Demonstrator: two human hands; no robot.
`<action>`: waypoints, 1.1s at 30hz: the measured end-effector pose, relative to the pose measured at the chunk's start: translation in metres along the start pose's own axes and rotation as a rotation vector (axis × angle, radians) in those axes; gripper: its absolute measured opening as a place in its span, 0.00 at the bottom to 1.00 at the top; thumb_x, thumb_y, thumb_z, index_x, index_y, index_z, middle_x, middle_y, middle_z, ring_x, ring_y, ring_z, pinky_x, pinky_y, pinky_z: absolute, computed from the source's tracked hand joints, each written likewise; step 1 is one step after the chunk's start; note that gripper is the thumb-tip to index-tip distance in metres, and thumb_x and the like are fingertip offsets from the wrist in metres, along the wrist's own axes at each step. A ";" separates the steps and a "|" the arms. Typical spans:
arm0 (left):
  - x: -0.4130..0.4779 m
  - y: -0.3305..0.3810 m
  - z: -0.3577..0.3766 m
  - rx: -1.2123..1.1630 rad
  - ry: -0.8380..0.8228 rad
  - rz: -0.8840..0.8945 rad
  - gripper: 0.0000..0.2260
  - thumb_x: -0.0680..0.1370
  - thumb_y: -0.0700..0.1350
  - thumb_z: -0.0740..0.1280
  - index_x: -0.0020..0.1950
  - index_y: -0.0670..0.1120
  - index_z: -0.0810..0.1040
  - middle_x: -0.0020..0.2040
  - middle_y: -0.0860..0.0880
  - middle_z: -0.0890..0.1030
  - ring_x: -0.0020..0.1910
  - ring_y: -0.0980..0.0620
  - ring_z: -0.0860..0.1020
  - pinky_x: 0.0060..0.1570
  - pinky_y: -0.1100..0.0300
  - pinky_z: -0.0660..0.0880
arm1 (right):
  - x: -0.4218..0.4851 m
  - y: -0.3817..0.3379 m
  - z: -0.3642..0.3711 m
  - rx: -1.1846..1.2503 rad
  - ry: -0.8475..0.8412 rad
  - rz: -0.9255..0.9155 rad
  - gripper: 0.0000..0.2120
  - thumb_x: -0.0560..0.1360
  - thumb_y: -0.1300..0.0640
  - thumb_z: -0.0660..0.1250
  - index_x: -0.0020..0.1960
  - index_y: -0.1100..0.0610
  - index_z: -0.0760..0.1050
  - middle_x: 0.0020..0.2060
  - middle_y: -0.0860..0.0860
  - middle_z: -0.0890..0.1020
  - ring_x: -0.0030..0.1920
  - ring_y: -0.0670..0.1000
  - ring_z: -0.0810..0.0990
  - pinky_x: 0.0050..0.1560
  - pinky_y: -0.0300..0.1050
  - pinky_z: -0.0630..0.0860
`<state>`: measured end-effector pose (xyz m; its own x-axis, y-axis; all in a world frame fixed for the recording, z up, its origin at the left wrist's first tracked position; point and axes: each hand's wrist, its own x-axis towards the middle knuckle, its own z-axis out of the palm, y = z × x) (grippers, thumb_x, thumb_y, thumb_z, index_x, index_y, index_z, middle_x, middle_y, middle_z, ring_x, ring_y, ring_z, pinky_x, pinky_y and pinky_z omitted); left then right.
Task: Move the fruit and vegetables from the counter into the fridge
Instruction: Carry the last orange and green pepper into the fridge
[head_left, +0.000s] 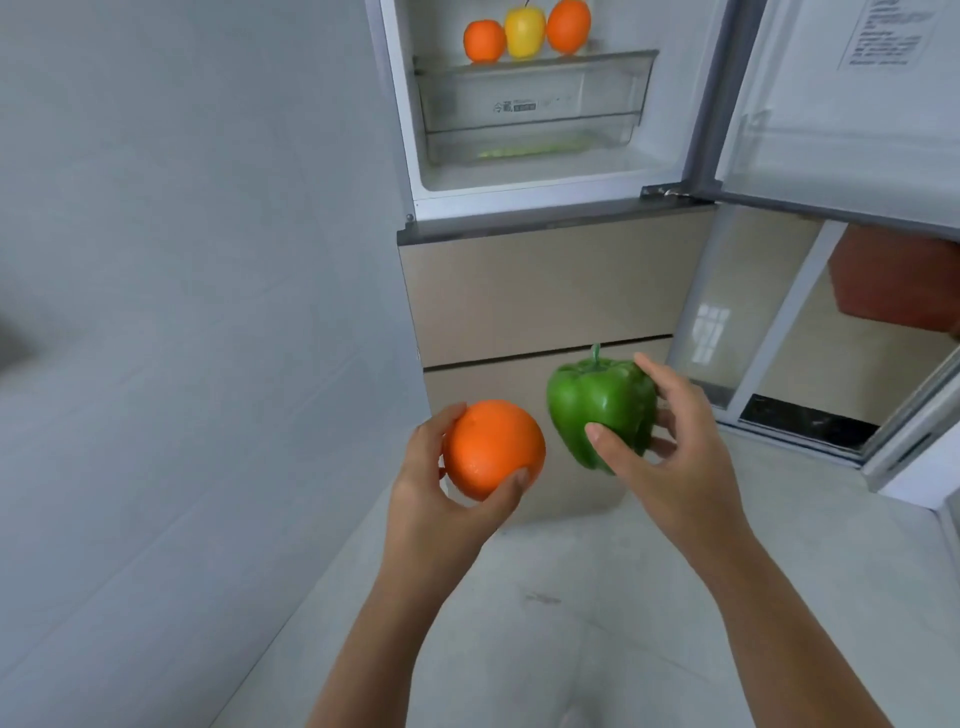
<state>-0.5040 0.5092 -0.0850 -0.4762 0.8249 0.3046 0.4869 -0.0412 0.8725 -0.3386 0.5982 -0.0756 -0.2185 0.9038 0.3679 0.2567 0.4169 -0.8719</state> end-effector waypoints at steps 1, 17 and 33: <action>0.019 0.003 0.011 0.000 -0.007 0.015 0.30 0.64 0.53 0.76 0.61 0.61 0.65 0.56 0.68 0.66 0.54 0.55 0.72 0.43 0.71 0.68 | 0.017 0.005 -0.005 -0.009 0.009 -0.005 0.31 0.67 0.54 0.73 0.65 0.43 0.62 0.59 0.47 0.67 0.59 0.52 0.72 0.53 0.44 0.75; 0.230 0.019 0.115 -0.069 0.028 0.099 0.28 0.61 0.59 0.71 0.58 0.65 0.65 0.57 0.67 0.67 0.53 0.62 0.72 0.37 0.74 0.71 | 0.248 0.063 -0.030 0.000 0.012 -0.096 0.30 0.67 0.52 0.72 0.61 0.36 0.60 0.60 0.47 0.67 0.59 0.51 0.72 0.54 0.48 0.76; 0.459 0.010 0.131 -0.220 0.077 0.273 0.29 0.60 0.63 0.70 0.60 0.63 0.68 0.60 0.63 0.71 0.55 0.65 0.71 0.44 0.75 0.70 | 0.458 0.068 0.023 -0.073 0.110 -0.268 0.30 0.67 0.53 0.72 0.62 0.39 0.60 0.59 0.47 0.68 0.59 0.49 0.72 0.53 0.43 0.75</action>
<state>-0.6220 0.9614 0.0141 -0.4084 0.7219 0.5586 0.4384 -0.3817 0.8137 -0.4425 1.0383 0.0262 -0.1854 0.7638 0.6183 0.2720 0.6445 -0.7146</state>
